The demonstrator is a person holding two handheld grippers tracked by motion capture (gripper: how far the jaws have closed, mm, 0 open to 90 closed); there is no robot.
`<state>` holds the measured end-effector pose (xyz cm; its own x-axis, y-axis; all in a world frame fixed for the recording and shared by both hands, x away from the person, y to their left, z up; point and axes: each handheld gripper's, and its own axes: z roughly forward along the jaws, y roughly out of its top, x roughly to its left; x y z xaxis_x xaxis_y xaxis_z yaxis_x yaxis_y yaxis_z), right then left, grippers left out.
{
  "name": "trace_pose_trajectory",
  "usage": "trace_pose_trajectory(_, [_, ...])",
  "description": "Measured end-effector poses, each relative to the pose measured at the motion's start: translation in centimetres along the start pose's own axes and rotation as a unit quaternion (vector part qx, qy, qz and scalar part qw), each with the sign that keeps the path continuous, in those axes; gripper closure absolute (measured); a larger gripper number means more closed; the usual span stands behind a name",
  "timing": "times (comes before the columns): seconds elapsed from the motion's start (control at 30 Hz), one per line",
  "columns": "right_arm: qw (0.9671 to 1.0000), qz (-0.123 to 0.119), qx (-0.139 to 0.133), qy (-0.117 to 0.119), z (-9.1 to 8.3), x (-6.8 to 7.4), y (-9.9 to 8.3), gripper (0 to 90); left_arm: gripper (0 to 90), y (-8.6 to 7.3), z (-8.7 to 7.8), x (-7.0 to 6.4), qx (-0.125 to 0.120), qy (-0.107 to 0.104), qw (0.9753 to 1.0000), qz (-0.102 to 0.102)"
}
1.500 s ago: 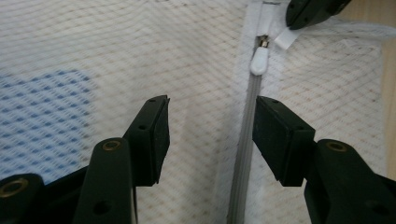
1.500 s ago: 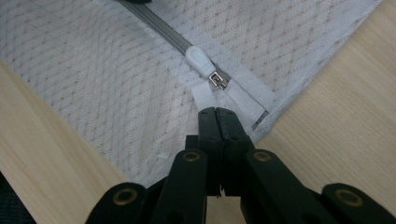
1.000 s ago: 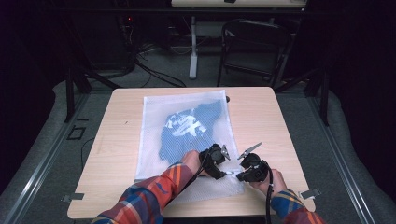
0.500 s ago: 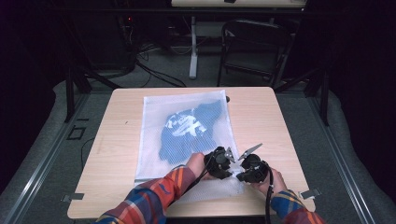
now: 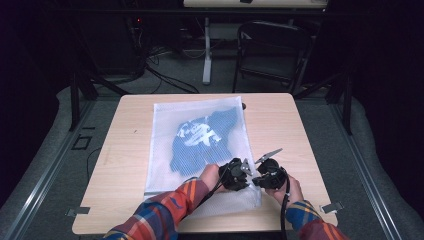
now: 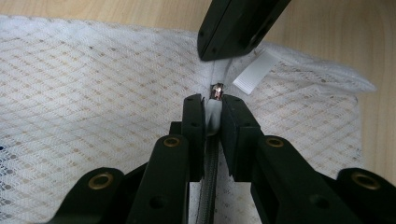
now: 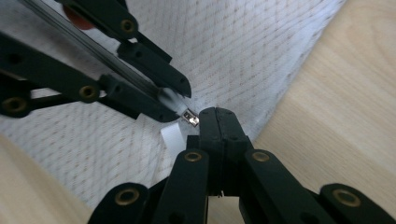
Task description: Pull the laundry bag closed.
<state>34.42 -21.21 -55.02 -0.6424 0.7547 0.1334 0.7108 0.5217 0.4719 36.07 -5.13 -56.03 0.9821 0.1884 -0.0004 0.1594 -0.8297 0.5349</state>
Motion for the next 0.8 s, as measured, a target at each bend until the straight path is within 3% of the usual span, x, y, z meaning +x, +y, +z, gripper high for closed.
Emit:
trace_pose_trajectory(0.07, [0.9998,-0.005,0.018,-0.003,0.56,-0.11,0.2,90.0,80.7,-0.03,0.0,-0.05,-0.001,0.001,1.0,0.001])
trace_pose_trajectory(0.13, [0.9999,0.007,0.005,-0.007,0.79,-0.05,0.21,90.0,81.1,-0.03,-0.04,-0.09,0.001,-0.001,1.0,0.003])
trace_pose_trajectory(0.33, [0.9998,0.012,0.016,0.001,0.62,-0.3,0.25,90.0,81.4,-0.03,-0.09,-0.24,0.003,0.001,1.0,0.005])
trace_pose_trajectory(0.37, [0.9998,0.017,-0.002,-0.008,0.9,-0.05,0.11,90.0,81.5,-0.04,-0.12,-0.25,0.003,0.0,1.0,0.005])
trace_pose_trajectory(0.5, [0.9997,0.025,-0.005,0.0,0.9,0.01,0.09,90.0,81.5,-0.08,-0.13,-0.26,0.002,0.001,1.0,0.005])
trace_pose_trajectory(0.67, [0.9998,0.016,0.004,-0.007,0.74,-0.12,0.11,90.0,81.5,-0.1,-0.18,-0.29,0.004,0.0,1.0,0.006])
trace_pose_trajectory(0.7, [0.9999,0.005,0.015,0.001,0.61,-0.36,0.17,90.0,81.6,-0.13,-0.21,-0.28,0.003,-0.001,1.0,0.006])
trace_pose_trajectory(0.8, [0.9999,0.005,0.014,0.003,0.63,-0.36,0.16,90.0,81.5,-0.19,-0.24,-0.25,0.002,-0.001,1.0,0.007])
